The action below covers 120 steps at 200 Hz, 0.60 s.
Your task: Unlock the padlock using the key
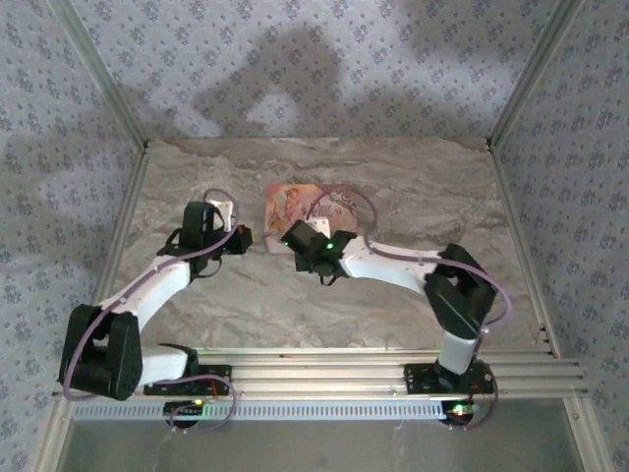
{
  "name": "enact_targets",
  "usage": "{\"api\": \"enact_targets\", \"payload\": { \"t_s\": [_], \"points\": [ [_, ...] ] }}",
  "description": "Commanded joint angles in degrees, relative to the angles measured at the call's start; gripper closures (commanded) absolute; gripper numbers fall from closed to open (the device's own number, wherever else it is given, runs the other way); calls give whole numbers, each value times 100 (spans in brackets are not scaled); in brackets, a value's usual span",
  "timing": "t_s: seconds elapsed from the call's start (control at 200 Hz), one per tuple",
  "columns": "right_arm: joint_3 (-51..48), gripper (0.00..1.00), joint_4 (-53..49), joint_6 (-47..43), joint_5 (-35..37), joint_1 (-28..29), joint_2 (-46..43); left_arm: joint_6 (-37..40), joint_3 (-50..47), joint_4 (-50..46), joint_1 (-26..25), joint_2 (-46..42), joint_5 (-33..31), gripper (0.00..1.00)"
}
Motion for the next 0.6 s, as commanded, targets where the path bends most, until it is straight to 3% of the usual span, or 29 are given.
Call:
{"api": "enact_targets", "payload": {
  "t_s": [0.0, 0.31, 0.595],
  "points": [
    [345, 46, -80, 485, 568, 42, 342, -49, -190, -259, -12, -374, 61, 100],
    [882, 48, -107, 600, 1145, 78, 1035, -36, -462, -387, -11, -1036, 167, 100],
    [738, 53, 89, 782, 1677, 210, 1257, -22, -680, -317, -15, -1164, 370, 100]
  ]
}}
